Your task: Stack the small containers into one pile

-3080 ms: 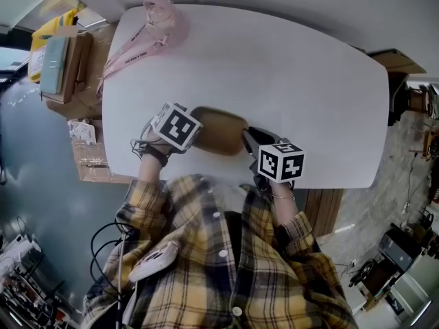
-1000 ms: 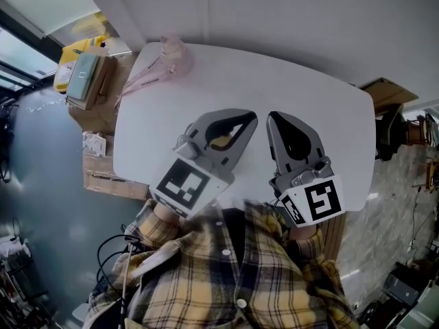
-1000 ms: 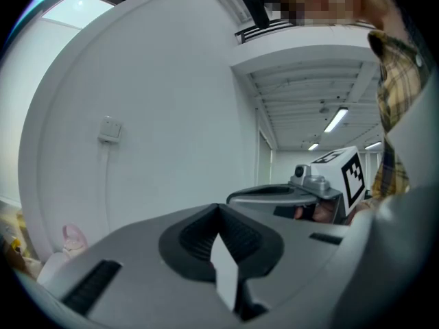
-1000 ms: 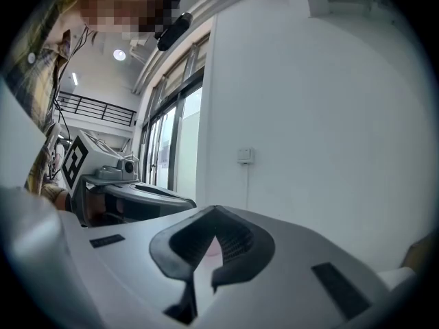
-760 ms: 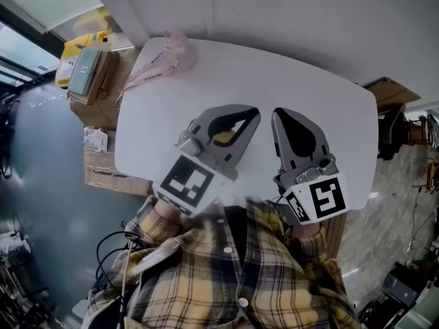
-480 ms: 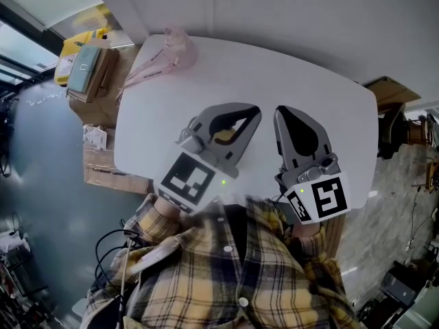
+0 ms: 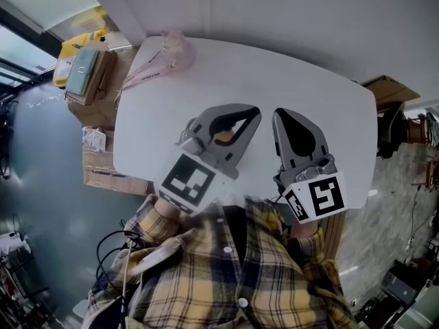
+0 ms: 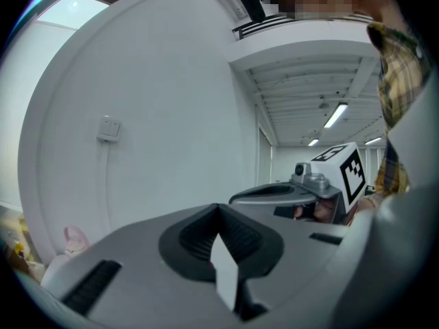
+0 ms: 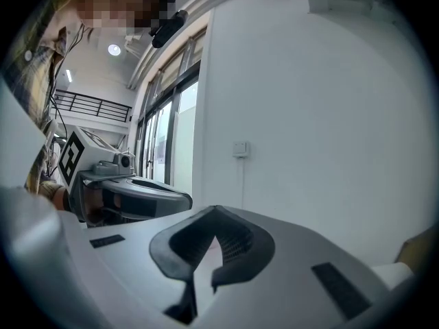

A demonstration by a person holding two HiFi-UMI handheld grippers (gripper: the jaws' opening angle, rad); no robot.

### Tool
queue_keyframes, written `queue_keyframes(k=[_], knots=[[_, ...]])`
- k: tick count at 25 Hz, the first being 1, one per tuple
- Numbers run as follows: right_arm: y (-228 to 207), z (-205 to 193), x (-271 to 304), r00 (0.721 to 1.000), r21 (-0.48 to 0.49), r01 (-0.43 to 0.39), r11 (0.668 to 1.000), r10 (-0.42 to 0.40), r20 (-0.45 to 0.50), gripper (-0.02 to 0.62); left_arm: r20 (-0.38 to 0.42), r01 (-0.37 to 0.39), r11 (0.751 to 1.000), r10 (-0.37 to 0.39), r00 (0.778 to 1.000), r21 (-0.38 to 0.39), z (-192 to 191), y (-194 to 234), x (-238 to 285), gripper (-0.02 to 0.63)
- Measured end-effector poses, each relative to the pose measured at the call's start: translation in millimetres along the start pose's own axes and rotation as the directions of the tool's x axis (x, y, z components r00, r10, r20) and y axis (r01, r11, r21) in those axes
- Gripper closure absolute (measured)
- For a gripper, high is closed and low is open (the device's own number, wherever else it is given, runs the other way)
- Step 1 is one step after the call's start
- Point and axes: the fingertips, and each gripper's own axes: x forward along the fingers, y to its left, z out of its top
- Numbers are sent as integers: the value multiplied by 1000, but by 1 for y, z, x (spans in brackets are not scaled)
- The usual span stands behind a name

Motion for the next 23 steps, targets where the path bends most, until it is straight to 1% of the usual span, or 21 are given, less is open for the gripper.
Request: queue_keyframes(k=[5,9,13,16,20,23], knots=[[-1,1,1,1000,-1,-5,1000,5,16,580,-1,-17,1000,17,1000,-25,-3,2,0,588],[1,1,4,1000,-3,-22,1000,22,13,580,1,-26,1000,26,1000,-13,-4,6,0,588],[3,2,4,999,-8,-42,999,42,11,580,12,-64,998,64,998,-9,-1,8,1,588],[3,2,4,999,-15,-51,999,51,11,580,22,-86,996,87,996,-30,2,9,1,588],[5,1,4,998,-16,-57,998,57,0,580,29,-86,996,86,996,20,1,10,0,588],[5,0,4,998,-17,-57,998,57,-4,580,31,-76,997,76,997,24,1,9,1,588]])
